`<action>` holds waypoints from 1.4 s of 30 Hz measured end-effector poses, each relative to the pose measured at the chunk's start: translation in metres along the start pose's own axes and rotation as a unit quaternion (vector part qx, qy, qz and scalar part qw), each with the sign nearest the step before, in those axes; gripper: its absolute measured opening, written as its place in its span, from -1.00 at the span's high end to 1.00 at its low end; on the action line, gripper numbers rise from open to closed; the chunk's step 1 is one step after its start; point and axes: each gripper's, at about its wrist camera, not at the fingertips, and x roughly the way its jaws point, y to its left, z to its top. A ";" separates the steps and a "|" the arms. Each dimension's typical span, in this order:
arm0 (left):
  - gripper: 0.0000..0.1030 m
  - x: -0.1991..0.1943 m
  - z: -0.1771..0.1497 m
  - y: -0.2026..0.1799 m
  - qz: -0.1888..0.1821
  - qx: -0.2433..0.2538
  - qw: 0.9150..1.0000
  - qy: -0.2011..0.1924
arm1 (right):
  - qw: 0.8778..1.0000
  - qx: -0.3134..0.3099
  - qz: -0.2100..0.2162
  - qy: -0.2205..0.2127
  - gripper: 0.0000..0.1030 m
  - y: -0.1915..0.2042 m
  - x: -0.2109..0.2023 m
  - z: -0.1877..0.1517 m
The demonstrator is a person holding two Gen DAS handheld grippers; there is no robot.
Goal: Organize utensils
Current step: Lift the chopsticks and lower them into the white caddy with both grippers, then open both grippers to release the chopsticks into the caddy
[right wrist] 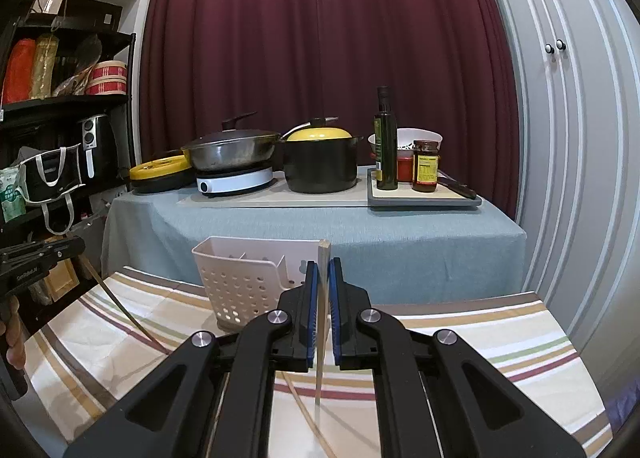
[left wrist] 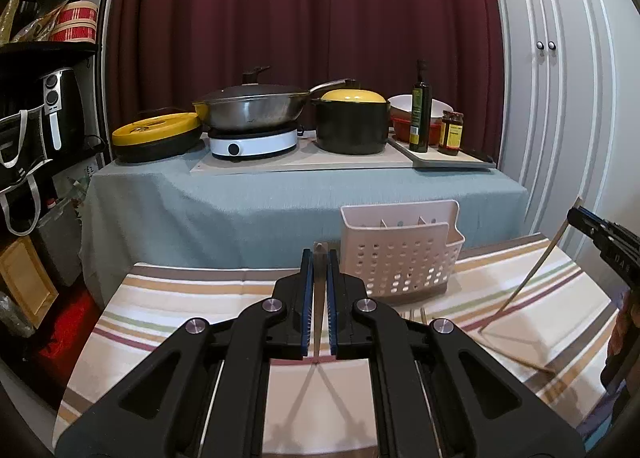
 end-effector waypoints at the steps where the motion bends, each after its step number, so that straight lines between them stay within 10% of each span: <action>1: 0.87 0.001 0.003 0.001 -0.003 -0.004 1.000 -0.001 | 1.000 0.003 0.002 0.000 0.87 -0.001 0.001 0.002; 26: 0.87 0.016 0.164 -0.030 -0.065 0.007 0.991 -0.119 | 0.994 -0.009 0.068 -0.081 0.87 0.007 0.042 0.114; 42: 0.87 0.108 0.118 -0.041 -0.056 0.009 0.996 -0.064 | 0.997 0.016 0.072 0.023 0.87 -0.001 0.115 0.060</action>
